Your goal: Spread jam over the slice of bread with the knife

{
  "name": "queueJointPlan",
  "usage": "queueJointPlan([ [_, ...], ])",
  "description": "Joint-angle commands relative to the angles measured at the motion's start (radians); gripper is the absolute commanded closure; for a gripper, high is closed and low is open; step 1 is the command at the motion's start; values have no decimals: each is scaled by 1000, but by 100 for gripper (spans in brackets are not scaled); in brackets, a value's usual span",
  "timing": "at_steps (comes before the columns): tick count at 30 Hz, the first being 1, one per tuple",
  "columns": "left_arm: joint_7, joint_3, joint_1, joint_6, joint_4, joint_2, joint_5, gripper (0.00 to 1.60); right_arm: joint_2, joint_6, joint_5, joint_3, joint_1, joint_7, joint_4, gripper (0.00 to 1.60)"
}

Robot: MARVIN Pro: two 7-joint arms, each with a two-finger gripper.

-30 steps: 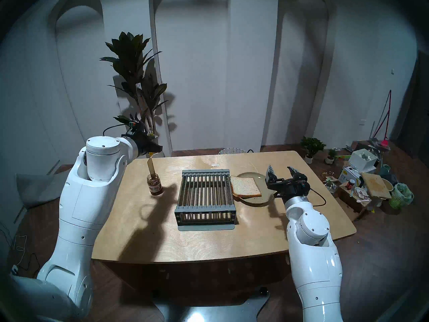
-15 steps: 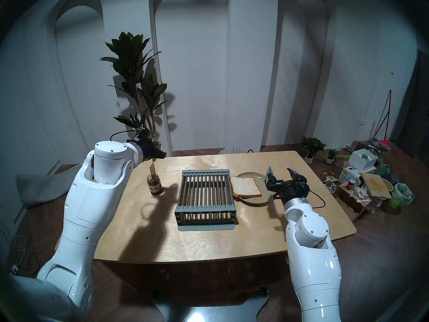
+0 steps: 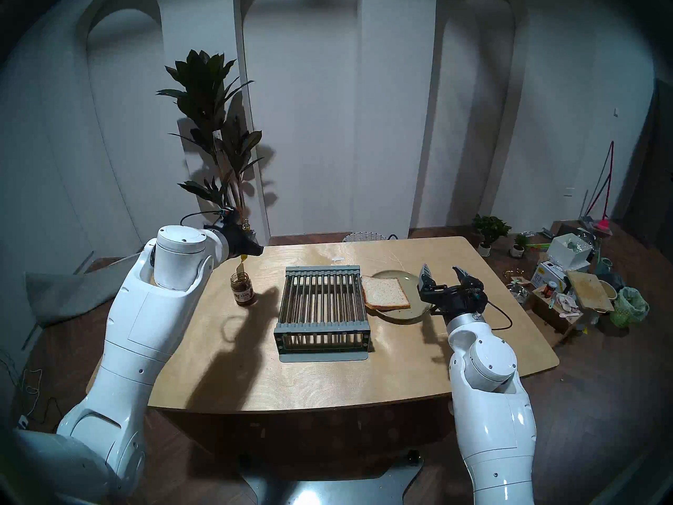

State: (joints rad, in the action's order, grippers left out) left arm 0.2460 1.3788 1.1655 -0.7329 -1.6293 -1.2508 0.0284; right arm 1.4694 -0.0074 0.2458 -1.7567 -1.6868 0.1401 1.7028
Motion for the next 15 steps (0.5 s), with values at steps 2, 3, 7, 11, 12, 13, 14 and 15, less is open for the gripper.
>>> queueJointPlan([
  [2, 0, -21, -49, 13, 12, -3, -17, 160, -6, -2, 8, -11, 2, 7, 28, 0],
  [3, 1, -26, -50, 12, 14, -2, -20, 160, -5, -3, 8, -12, 2, 5, 28, 0],
  [7, 3, -43, -51, 7, 18, -2, -29, 160, -1, -5, 11, -18, 4, 2, 26, 0],
  [11, 1, -58, -53, 5, 21, 1, -41, 160, -3, -7, 17, -21, 5, 8, 23, 0],
  [12, 8, -68, -56, 2, 22, 9, -47, 160, -4, -7, 19, -22, 5, 9, 22, 0],
  [13, 3, -72, -55, 1, 21, 9, -53, 160, -4, -7, 19, -22, 5, 10, 22, 0],
  [14, 2, -71, -53, 2, 21, 6, -52, 160, -4, -8, 21, -23, 5, 11, 21, 0],
  [15, 2, -75, -53, 0, 22, 6, -54, 160, -4, -8, 23, -24, 5, 12, 21, 0],
])
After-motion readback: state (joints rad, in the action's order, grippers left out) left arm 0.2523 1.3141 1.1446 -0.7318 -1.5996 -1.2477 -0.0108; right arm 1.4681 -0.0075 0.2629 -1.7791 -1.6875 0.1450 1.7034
